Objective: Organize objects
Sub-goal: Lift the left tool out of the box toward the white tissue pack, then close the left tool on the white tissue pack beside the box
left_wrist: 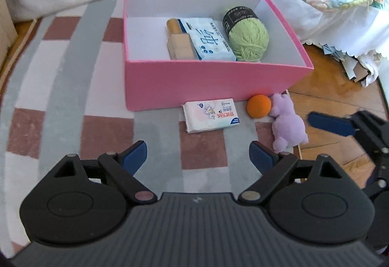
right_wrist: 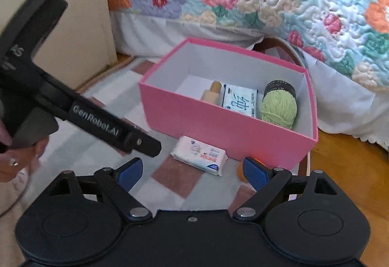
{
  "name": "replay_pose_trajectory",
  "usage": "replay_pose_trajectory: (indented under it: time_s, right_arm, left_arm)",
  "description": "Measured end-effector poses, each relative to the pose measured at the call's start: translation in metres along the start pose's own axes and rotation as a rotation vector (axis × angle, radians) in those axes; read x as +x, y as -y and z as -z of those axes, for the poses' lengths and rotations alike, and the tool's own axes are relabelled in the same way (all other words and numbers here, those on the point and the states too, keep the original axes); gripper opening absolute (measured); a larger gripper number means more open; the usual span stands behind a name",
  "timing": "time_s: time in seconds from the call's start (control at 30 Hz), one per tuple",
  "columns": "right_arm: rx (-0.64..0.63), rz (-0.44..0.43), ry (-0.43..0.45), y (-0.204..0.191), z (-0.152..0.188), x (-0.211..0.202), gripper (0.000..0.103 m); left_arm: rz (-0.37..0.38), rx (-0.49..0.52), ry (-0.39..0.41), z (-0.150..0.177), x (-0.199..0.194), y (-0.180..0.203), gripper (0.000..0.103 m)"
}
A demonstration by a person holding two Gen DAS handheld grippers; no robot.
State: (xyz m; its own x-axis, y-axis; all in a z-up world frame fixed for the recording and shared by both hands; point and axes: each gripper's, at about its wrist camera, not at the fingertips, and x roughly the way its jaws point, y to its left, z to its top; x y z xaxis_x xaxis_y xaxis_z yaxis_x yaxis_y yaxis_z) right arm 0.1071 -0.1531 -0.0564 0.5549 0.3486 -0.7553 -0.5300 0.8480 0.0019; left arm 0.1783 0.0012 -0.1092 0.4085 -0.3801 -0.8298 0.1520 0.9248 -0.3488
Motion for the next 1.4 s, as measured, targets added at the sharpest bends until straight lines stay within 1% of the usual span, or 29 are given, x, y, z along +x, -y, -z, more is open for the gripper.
replay_pose_trajectory:
  time_s: [0.07,0.13,0.17,0.2,0.27,0.3,0.33,0.37,0.4,0.47,0.53,0.57,0.6,0.67,0.7,0.77,0.8,0.83,0.87,0.93,1.0,1.03,1.1,1.13,1.17,1.23,1.33,1.37,1.4]
  right_arm:
    - [0.040,-0.026,-0.031,0.008,-0.001,0.017,0.092]
    - [0.065,-0.033,-0.042,0.013,0.001,0.032,0.092]
    - [0.078,-0.035,-0.046,0.016,0.003,0.042,0.092]
    - [0.084,-0.036,-0.050,0.018,0.005,0.049,0.092]
    - [0.091,-0.034,-0.055,0.021,0.010,0.066,0.091]
    - [0.091,-0.031,-0.055,0.021,0.012,0.073,0.091]
    - [0.091,-0.026,-0.056,0.022,0.014,0.079,0.091]
    - [0.084,-0.019,-0.054,0.021,0.016,0.086,0.090]
    - [0.070,-0.006,-0.049,0.020,0.018,0.091,0.089]
    - [0.030,0.023,-0.039,0.014,0.021,0.102,0.087]
    - [0.022,0.036,-0.042,0.012,0.024,0.111,0.083]
    - [0.032,0.035,-0.044,0.012,0.025,0.115,0.077]
    - [0.041,0.036,-0.047,0.013,0.025,0.118,0.073]
    - [0.050,0.045,-0.039,0.012,0.027,0.118,0.071]
    - [0.050,0.048,-0.034,0.010,0.028,0.117,0.070]
    - [0.047,0.051,-0.024,0.007,0.031,0.114,0.066]
    - [0.047,0.051,-0.019,0.005,0.033,0.112,0.063]
    - [0.047,0.053,-0.016,0.004,0.034,0.110,0.063]
    - [0.046,0.051,-0.012,0.002,0.036,0.108,0.060]
    - [0.049,0.054,-0.012,-0.001,0.039,0.106,0.060]
    - [0.070,0.040,-0.024,-0.001,0.042,0.100,0.060]
    - [0.081,0.029,-0.035,-0.001,0.044,0.097,0.061]
    - [0.090,-0.003,-0.055,-0.002,0.047,0.087,0.068]
    - [0.095,-0.018,-0.061,-0.003,0.050,0.084,0.071]
    - [0.111,-0.037,-0.067,-0.002,0.053,0.080,0.074]
    - [0.157,-0.066,-0.072,0.000,0.060,0.076,0.076]
    - [0.177,-0.051,-0.045,0.003,0.068,0.073,0.077]
    - [0.170,-0.045,-0.033,0.005,0.067,0.074,0.076]
    - [0.161,-0.041,-0.023,0.002,0.066,0.075,0.076]
  left_arm:
    - [0.023,-0.030,0.015,0.001,0.010,-0.004,0.089]
    - [0.058,-0.057,0.046,0.001,0.020,-0.010,0.087]
    - [0.071,-0.075,0.037,0.002,0.026,-0.013,0.083]
    - [0.094,-0.115,0.025,0.003,0.033,-0.018,0.078]
    - [0.121,-0.162,0.039,0.004,0.042,-0.026,0.071]
    - [0.120,-0.169,0.053,0.005,0.045,-0.029,0.066]
    - [0.105,-0.181,0.067,0.007,0.049,-0.032,0.064]
    - [0.095,-0.182,0.075,0.007,0.051,-0.033,0.062]
    - [0.091,-0.180,0.084,0.007,0.053,-0.035,0.061]
    - [0.112,-0.175,0.104,0.007,0.055,-0.037,0.061]
    - [0.126,-0.180,0.117,0.007,0.057,-0.037,0.061]
    - [0.135,-0.182,0.120,0.006,0.059,-0.037,0.060]
    - [0.141,-0.180,0.119,0.006,0.060,-0.037,0.055]
    - [0.142,-0.161,0.099,0.004,0.066,-0.034,0.047]
    - [0.133,-0.138,0.085,0.004,0.068,-0.032,0.043]
    - [0.097,-0.078,0.096,0.005,0.067,-0.026,0.038]
    - [0.107,-0.077,0.091,0.005,0.067,-0.025,0.033]
    - [0.131,-0.088,0.081,0.006,0.067,-0.025,0.032]
    - [0.138,-0.096,0.075,0.007,0.067,-0.025,0.032]
    - [0.148,-0.083,0.060,0.010,0.065,-0.024,0.032]
    - [0.182,-0.140,0.022,0.017,0.062,-0.027,0.032]
    - [0.195,-0.151,0.010,0.020,0.059,-0.029,0.032]
    - [0.223,-0.177,-0.027,0.029,0.053,-0.030,0.032]
    - [0.223,-0.183,-0.043,0.033,0.051,-0.029,0.032]
    - [0.207,-0.181,-0.056,0.034,0.051,-0.027,0.032]
    - [0.158,-0.160,-0.031,0.035,0.048,-0.023,0.032]
    - [0.090,-0.141,0.009,0.031,0.053,-0.021,0.032]
    - [0.083,-0.143,0.011,0.030,0.056,-0.022,0.035]
    - [0.102,-0.154,0.014,0.029,0.059,-0.025,0.034]
